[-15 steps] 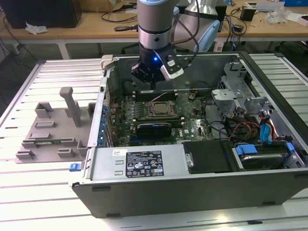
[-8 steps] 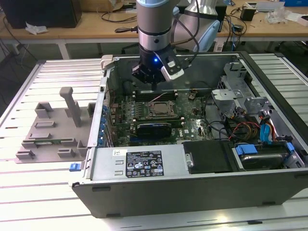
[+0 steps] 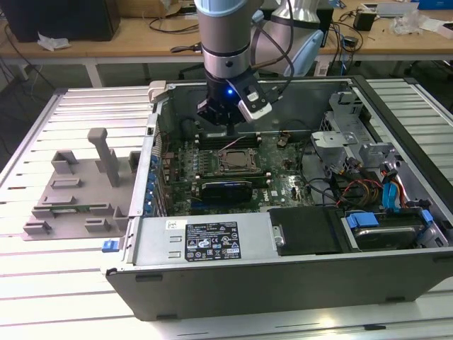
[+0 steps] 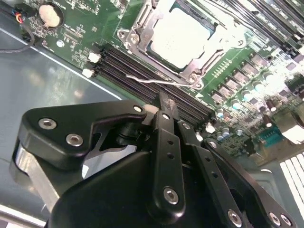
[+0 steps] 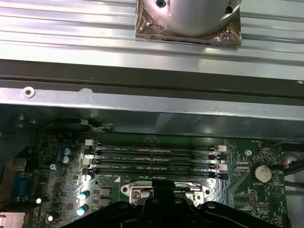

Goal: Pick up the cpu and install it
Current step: 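Install the first cpu locking lever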

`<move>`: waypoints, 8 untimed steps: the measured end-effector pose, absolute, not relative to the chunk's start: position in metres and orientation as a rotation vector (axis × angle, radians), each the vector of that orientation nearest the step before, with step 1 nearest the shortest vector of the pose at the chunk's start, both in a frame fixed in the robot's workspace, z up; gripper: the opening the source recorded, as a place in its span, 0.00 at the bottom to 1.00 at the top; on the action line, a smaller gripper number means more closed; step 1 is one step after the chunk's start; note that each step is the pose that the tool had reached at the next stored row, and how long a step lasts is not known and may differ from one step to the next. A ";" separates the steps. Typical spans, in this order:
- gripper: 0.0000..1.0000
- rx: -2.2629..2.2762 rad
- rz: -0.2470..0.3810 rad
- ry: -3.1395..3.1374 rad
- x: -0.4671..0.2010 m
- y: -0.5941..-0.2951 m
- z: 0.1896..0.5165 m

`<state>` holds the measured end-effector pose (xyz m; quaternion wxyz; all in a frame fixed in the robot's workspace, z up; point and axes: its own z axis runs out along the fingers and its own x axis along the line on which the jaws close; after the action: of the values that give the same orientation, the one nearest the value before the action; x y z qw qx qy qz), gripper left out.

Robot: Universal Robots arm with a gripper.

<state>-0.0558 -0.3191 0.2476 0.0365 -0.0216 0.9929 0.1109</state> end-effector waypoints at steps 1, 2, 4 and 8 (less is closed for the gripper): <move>0.11 -0.067 0.340 3.044 -0.056 -0.319 0.246; 0.11 -0.068 0.339 3.042 -0.056 -0.319 0.244; 0.11 -0.067 0.339 3.042 -0.056 -0.319 0.241; 0.11 -0.066 0.339 3.042 -0.056 -0.319 0.240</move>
<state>-0.0558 -0.3192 0.2405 0.0398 -0.0216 0.9928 0.1106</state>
